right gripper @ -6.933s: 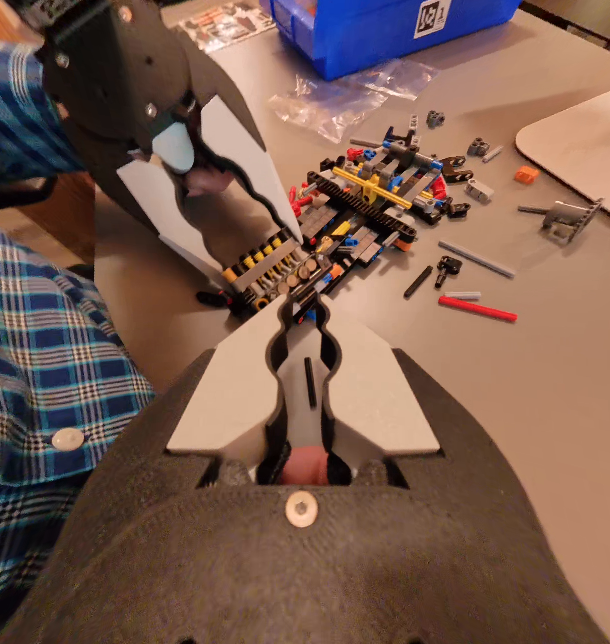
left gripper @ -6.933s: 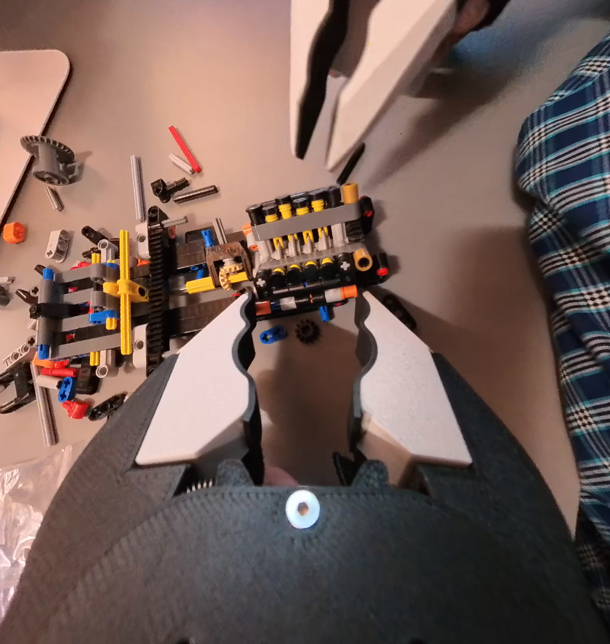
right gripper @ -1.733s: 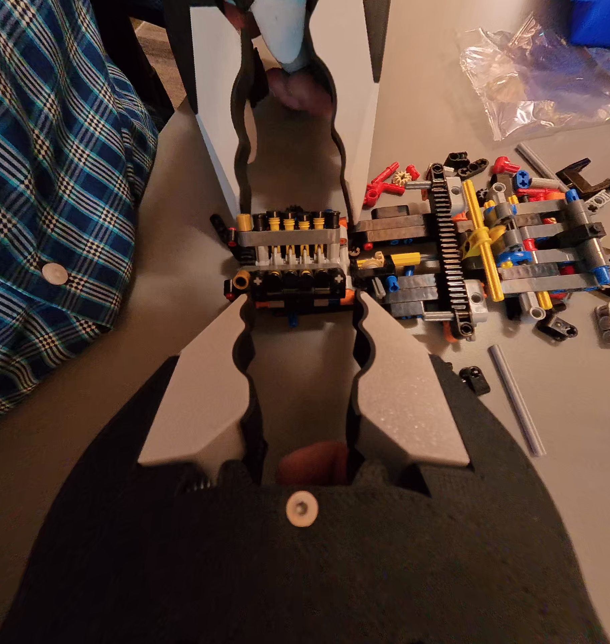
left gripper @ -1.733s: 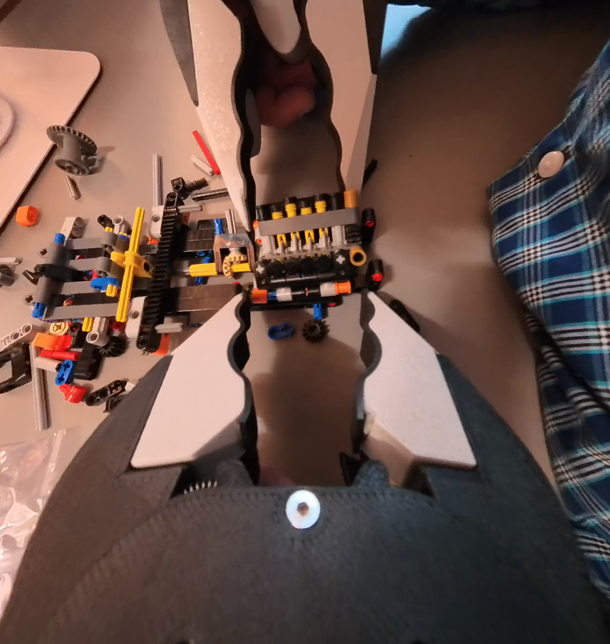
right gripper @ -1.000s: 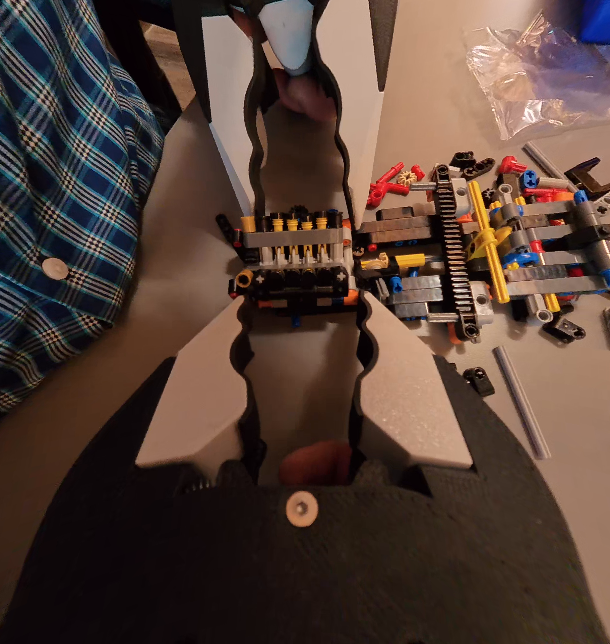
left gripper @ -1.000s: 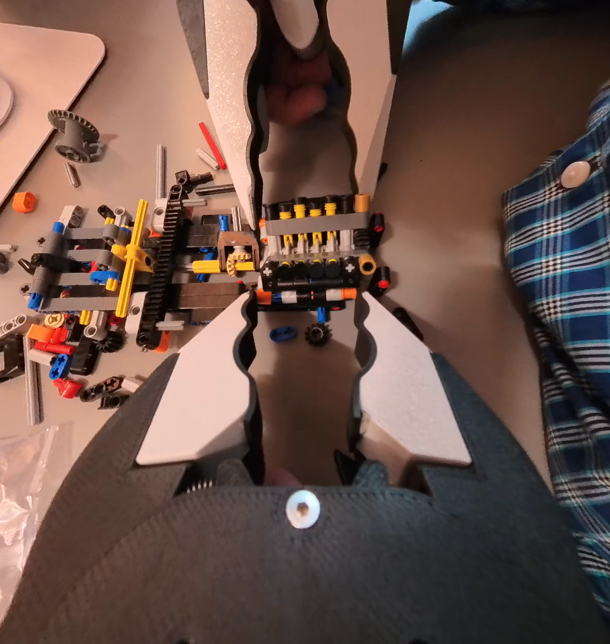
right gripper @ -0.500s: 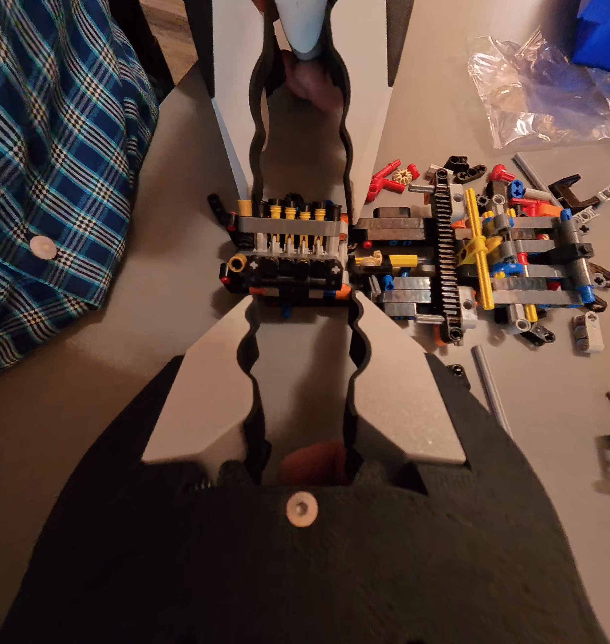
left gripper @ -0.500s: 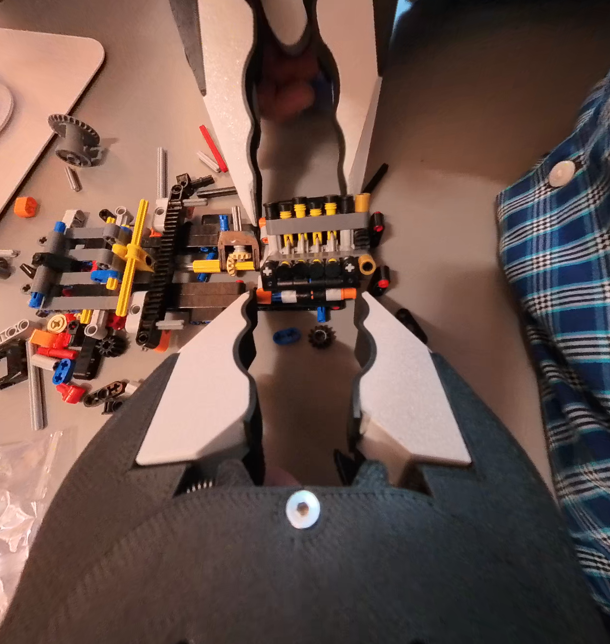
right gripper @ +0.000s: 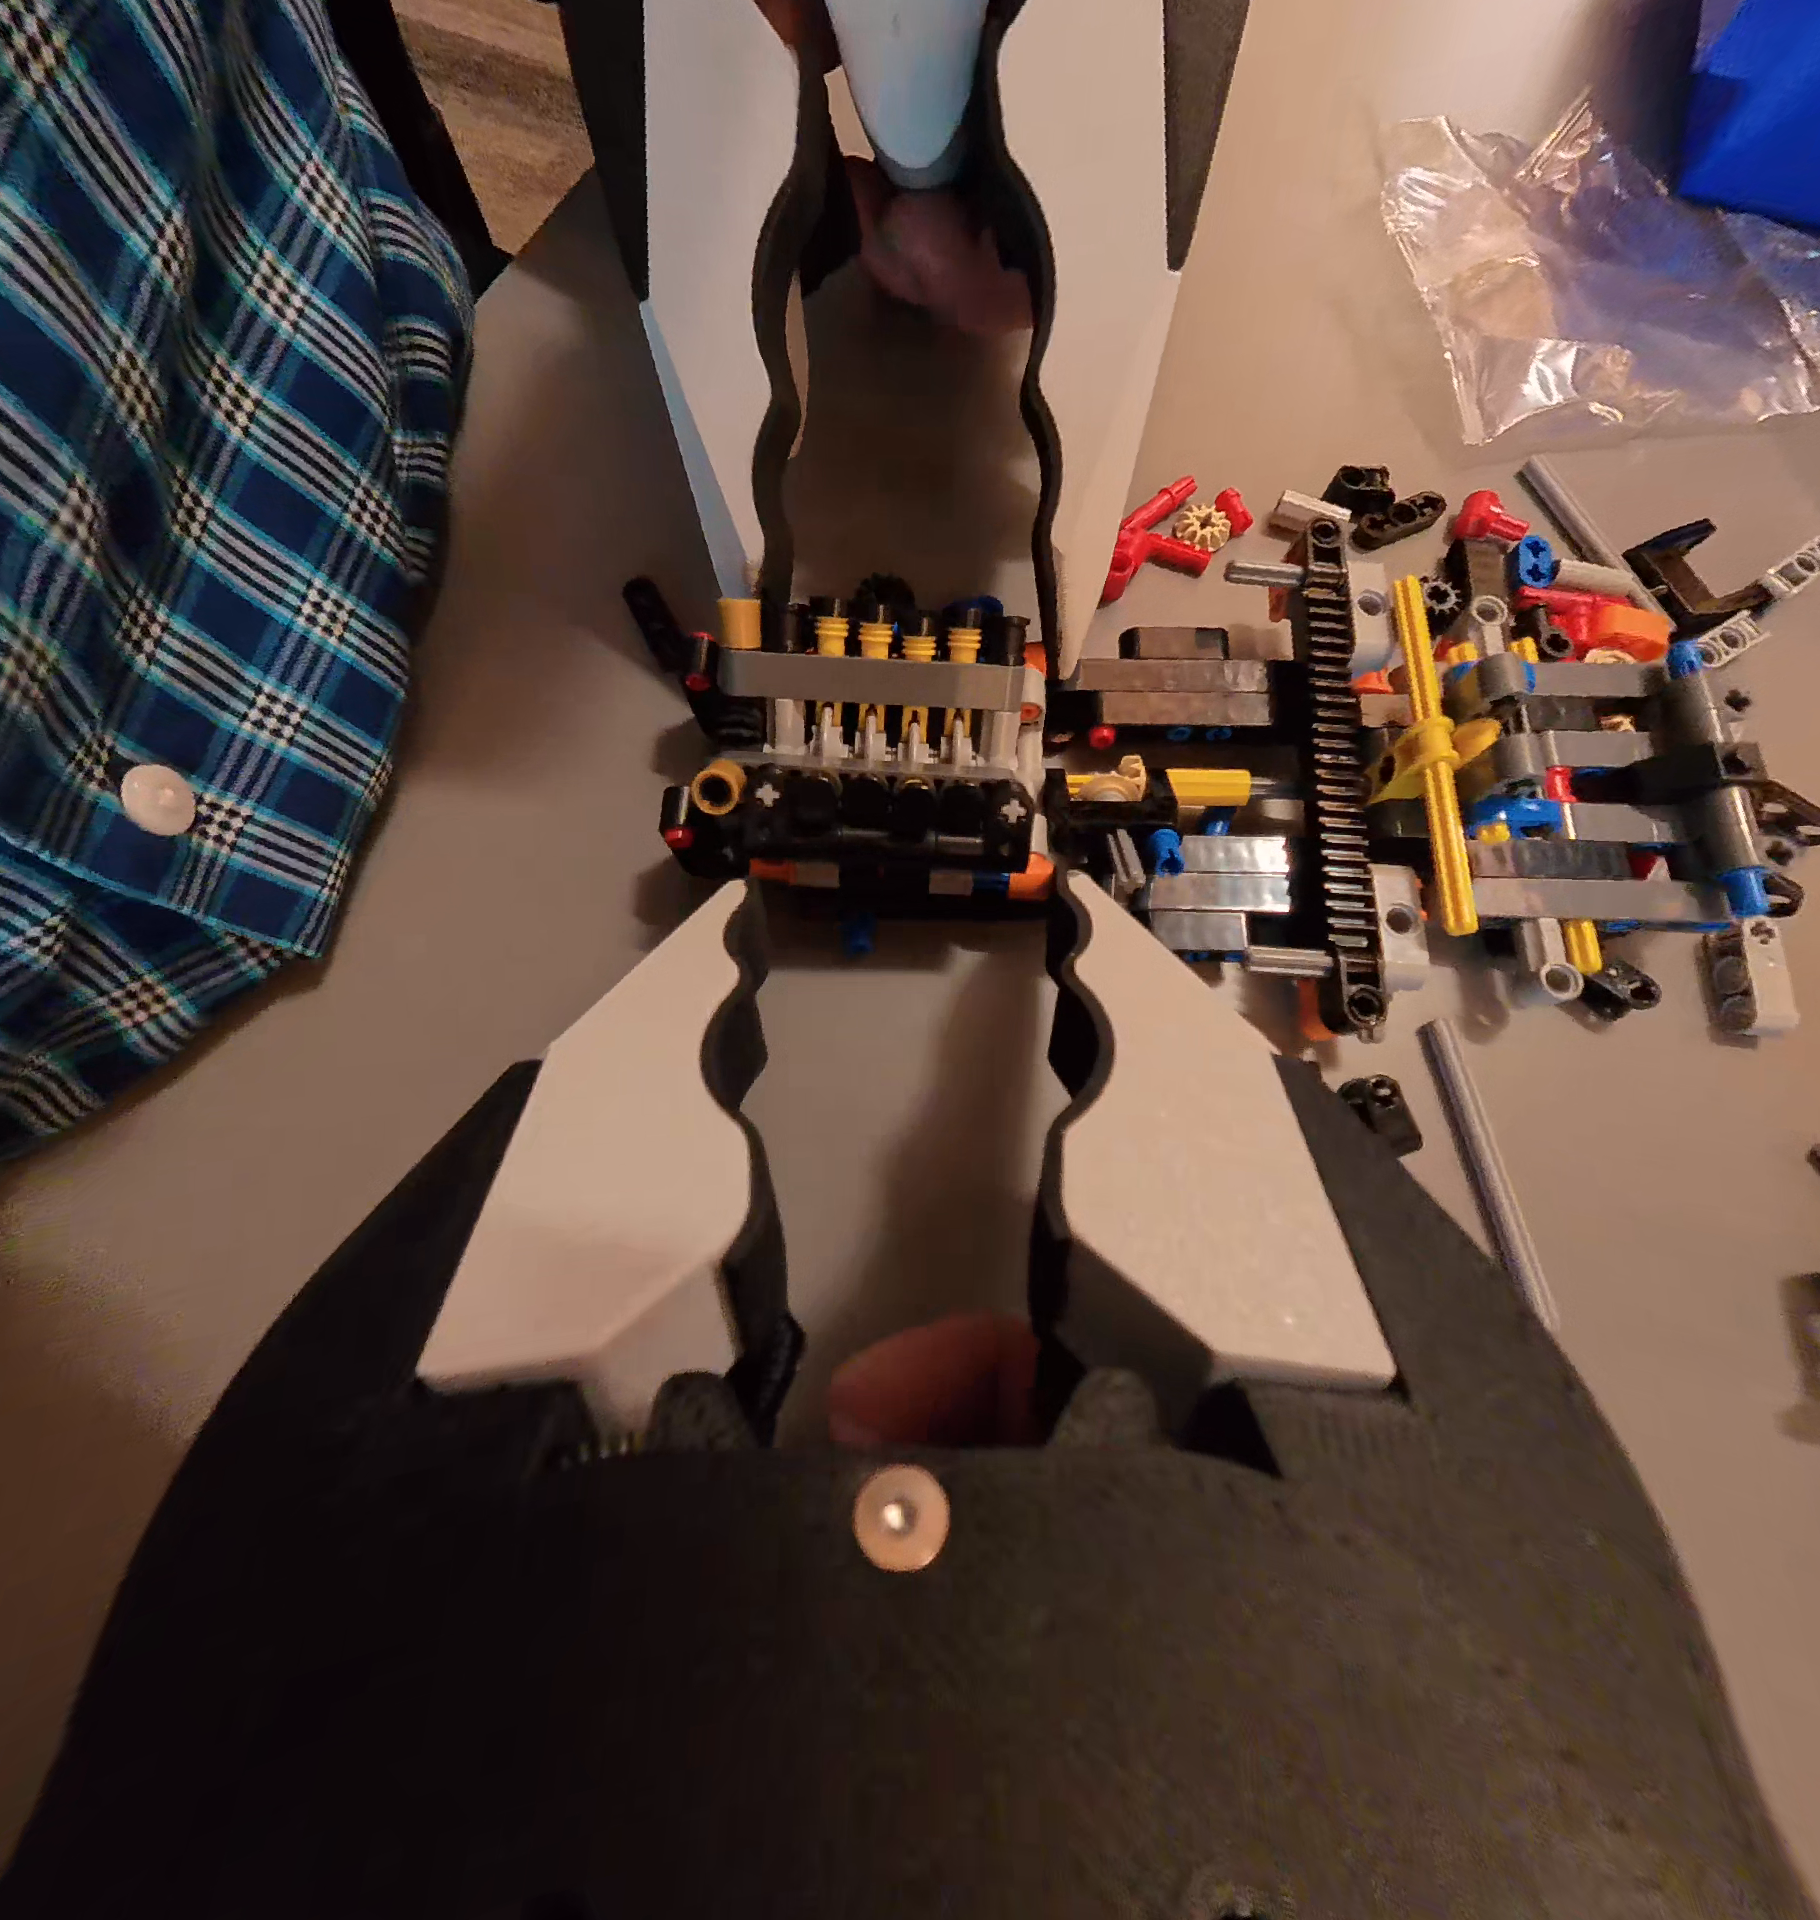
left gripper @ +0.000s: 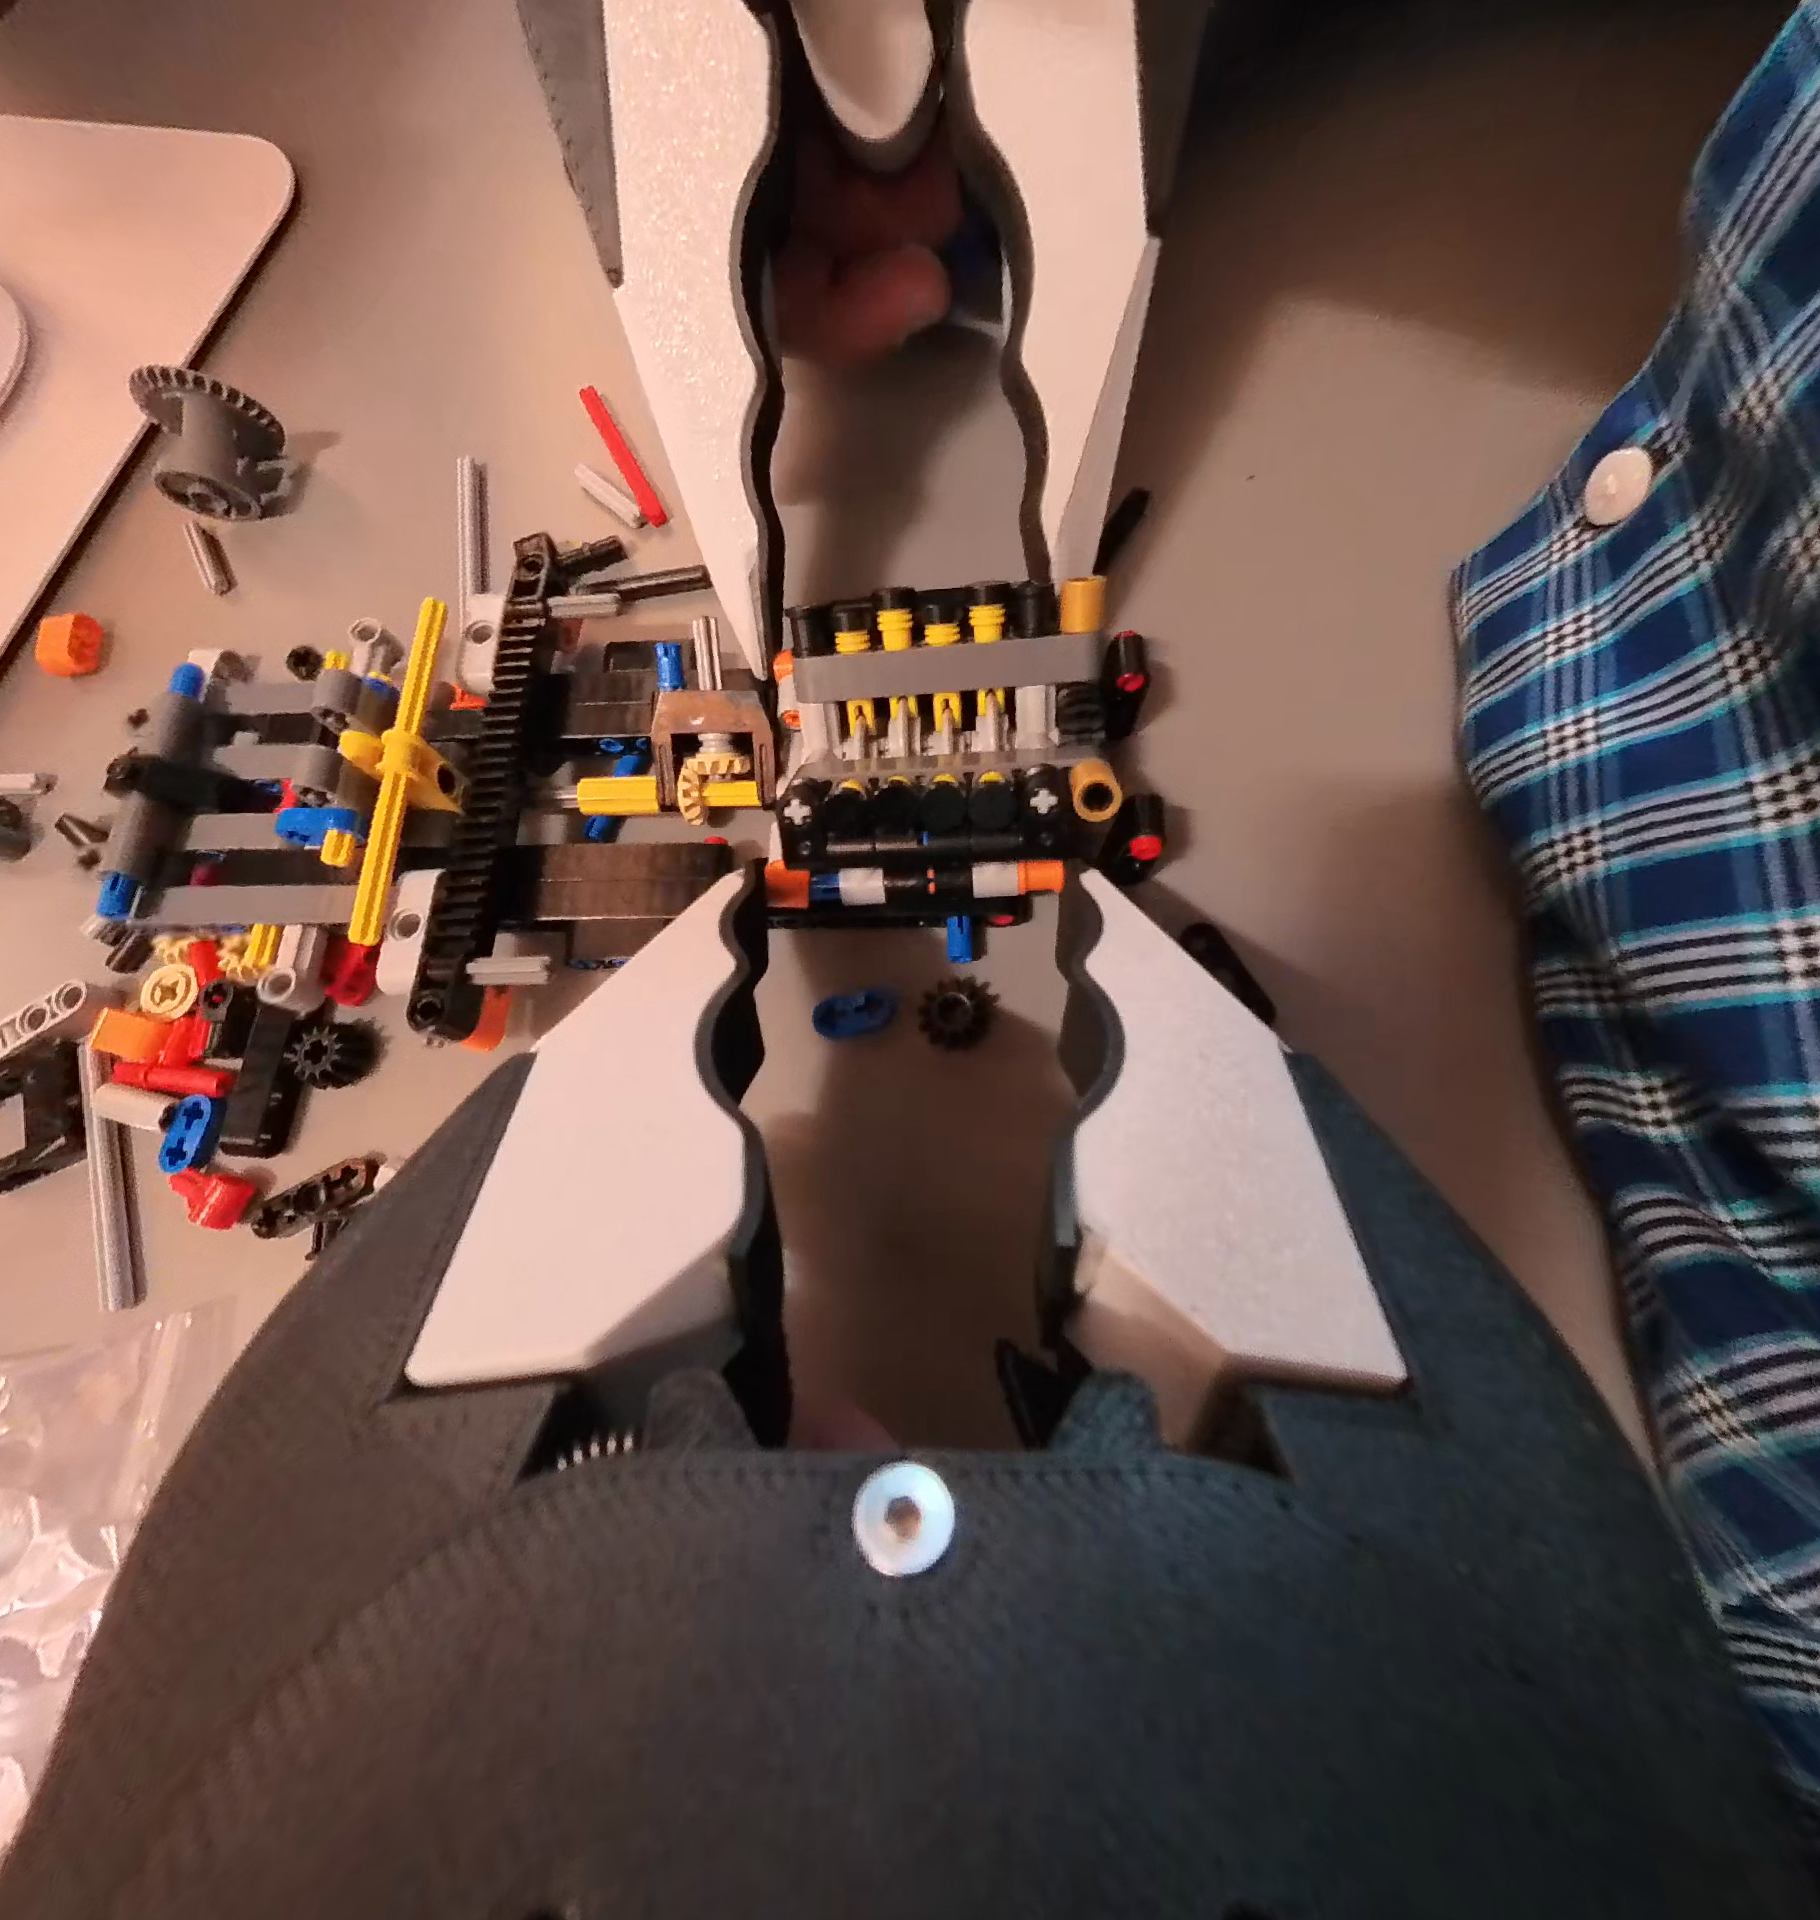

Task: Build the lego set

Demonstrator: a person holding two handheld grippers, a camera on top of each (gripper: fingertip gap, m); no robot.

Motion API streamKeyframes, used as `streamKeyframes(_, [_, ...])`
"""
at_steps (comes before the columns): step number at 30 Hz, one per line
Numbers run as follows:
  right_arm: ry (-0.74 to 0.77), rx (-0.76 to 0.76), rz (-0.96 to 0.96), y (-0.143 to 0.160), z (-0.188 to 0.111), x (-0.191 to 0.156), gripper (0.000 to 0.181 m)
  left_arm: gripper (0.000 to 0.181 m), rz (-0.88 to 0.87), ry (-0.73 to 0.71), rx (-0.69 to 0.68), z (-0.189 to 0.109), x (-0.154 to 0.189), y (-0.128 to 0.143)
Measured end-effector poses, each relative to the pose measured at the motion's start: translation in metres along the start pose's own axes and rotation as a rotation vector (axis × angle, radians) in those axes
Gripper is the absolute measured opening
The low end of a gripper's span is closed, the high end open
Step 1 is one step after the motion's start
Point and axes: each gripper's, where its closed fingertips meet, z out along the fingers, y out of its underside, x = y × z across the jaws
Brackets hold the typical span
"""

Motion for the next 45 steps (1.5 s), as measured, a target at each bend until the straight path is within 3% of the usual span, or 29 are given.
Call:
streamKeyframes(5, [0.005, -0.003, -0.003, -0.0003, 0.0016, -0.0028, 0.059, 0.055, 0.007, -0.001, -0.001, -0.0008, 0.0008, 0.0011])
streamKeyframes(45, [0.049, -0.006, 0.000, 0.0001, 0.0019, 0.0019, 0.054, 0.050, 0.035, -0.002, -0.003, -0.0004, -0.0020, 0.0044])
